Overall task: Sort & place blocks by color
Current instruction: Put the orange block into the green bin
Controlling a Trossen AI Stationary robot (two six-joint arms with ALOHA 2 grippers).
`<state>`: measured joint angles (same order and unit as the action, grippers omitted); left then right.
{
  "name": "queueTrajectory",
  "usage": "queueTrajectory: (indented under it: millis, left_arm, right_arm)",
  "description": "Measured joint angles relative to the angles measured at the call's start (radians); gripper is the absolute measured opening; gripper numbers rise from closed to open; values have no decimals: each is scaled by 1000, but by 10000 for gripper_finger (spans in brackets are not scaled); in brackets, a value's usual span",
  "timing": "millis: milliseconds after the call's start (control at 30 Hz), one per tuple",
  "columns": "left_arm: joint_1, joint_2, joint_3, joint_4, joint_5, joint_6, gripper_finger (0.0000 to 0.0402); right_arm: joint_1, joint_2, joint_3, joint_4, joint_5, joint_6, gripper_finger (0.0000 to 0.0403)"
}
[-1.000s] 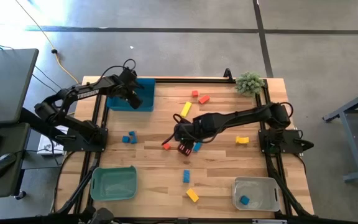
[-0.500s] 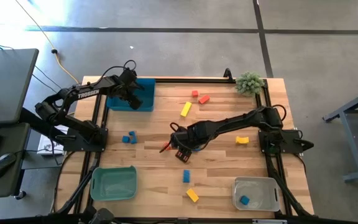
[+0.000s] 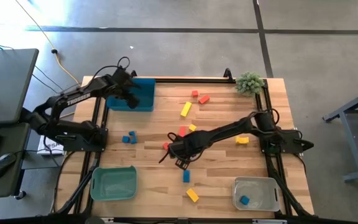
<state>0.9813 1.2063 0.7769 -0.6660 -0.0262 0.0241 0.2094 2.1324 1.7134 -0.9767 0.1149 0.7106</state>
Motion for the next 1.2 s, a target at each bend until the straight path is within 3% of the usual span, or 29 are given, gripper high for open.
queueTrajectory:
  millis: [500,733,833,1200]
  left_arm:
    - [-98,-237,0,-93,280,-190,203]
    - [-142,-276,0,-93,402,-280,203]
    - [-158,-276,0,-93,412,-301,203]
    - [-207,-276,0,-93,413,-563,204]
  right_arm:
    - [-8,99,-1,42,-28,-32,230]
    - [-8,108,2,55,-53,-17,148]
    - [-12,108,2,54,-58,-8,116]
    - [-13,85,59,16,-45,-85,116]
